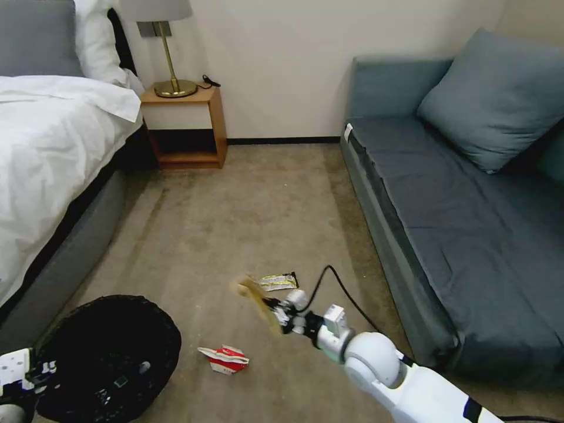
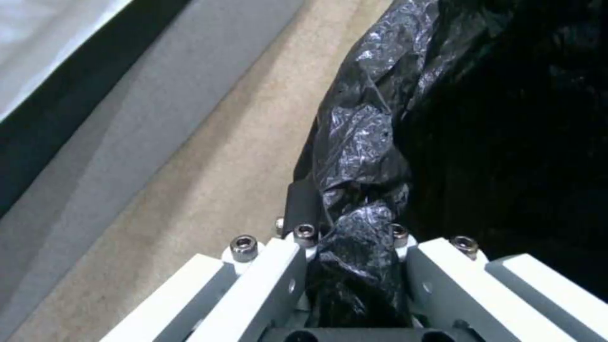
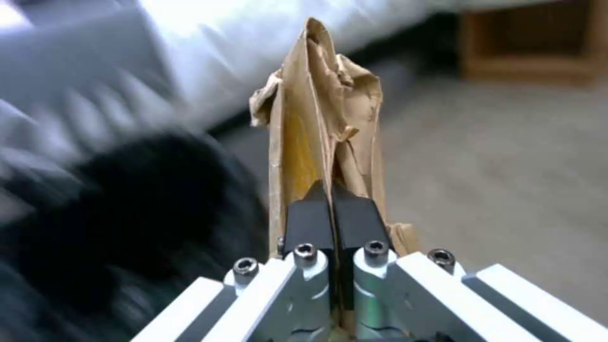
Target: Pick up the trash bin, then pick up the garbage on the floor and place it into the trash bin.
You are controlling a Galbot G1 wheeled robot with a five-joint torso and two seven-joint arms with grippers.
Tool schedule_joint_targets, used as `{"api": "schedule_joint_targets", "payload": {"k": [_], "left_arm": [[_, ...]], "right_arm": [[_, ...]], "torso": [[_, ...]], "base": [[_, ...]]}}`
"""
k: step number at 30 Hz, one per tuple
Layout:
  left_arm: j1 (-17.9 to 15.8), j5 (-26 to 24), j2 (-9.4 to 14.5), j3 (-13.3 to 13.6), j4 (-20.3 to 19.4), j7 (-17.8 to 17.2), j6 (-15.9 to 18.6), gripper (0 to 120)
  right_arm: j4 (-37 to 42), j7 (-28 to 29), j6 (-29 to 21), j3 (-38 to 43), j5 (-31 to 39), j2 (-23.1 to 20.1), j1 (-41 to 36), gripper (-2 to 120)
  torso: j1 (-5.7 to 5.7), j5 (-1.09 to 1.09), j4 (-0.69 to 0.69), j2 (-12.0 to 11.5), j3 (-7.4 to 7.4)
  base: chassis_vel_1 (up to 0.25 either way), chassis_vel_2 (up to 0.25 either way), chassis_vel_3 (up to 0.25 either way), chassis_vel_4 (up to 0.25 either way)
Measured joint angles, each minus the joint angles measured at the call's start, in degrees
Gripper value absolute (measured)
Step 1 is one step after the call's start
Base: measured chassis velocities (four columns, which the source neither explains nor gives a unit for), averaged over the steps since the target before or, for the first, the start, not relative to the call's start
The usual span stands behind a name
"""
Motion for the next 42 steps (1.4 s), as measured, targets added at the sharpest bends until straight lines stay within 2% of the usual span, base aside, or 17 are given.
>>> {"api": "schedule_joint_targets", "payload": {"k": [8,14,17,25,34,42], "left_arm": [[0.28,0.08,-0.65,-0.22,-0.51,-0.02,0.01,3],[0.19,0.17,-1.38,0.13,-0.84,-0.02,0.08,3],[0.19,0.2,-1.59,0.09,-0.95,-0.02,0.15,3],[0.3,-0.16,-1.37,-0.64,-0.93,0.08,0.19,3],[0.28,-0.21,-1.61,-0.46,-0.95,0.31,0.35,3],[0.09,-0.56,-1.5,-0.5,-1.01,0.34,0.37,3]], "right_arm": [[-5.31,-1.74,4.63,-11.67,5.51,7.05,10.37,0],[-10.82,-1.83,5.56,-15.95,6.4,11.84,15.63,0],[-14.0,-1.1,5.76,-18.01,6.55,15.82,18.1,0],[-17.13,0.42,5.87,-20.84,6.26,21.0,19.42,0],[-19.75,3.12,6.1,-22.18,5.03,24.13,19.15,0],[-20.5,3.03,5.77,-22.42,2.82,23.81,18.46,26]], "torso": [[0.0,0.0,0.01,0.0,0.0],[0.0,0.0,0.0,0.0,0.0],[0.0,0.0,0.01,0.0,0.0],[0.0,0.0,0.0,0.0,0.0],[0.0,0.0,0.0,0.0,0.0],[0.0,0.0,0.0,0.0,0.0]], "base": [[0.0,0.0,0.0,0.0],[0.0,0.0,0.0,0.0],[0.0,0.0,0.0,0.0],[0.0,0.0,0.0,0.0],[0.0,0.0,0.0,0.0],[0.0,0.0,0.0,0.0]]}}
